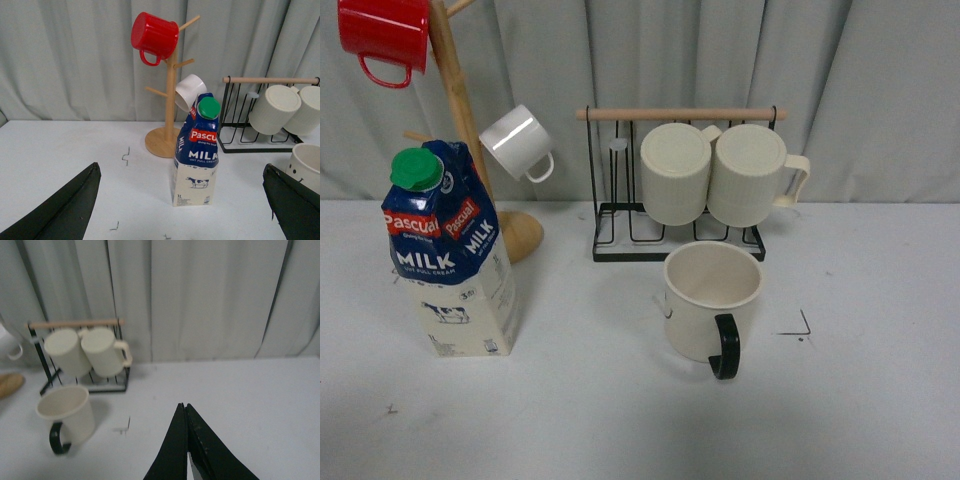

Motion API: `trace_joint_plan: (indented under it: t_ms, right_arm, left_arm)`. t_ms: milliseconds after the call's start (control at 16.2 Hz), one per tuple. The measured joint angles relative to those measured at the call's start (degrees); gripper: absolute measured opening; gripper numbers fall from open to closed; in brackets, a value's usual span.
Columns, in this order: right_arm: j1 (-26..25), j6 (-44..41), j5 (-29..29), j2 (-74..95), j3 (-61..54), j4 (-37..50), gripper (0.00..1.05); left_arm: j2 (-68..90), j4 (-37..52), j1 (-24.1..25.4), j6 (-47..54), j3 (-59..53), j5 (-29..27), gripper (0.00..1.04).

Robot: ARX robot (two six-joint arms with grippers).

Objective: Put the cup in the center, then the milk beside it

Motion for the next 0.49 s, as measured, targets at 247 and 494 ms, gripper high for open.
trace_joint_plan:
  t_ms: [247,494]
  right_arm:
    - [0.0,-0.04,0.02,-0.26,0.0,-0.11,0.13]
    - [0.0,-0.04,0.04,-0.26,0.0,-0.13,0.54]
  left_arm:
    - [0.0,0.04,0.0,0.0,0.0,0.04,0.98]
    - [8.7,-15.47,-3.45,-4.17,6.67,-9.44,0.98]
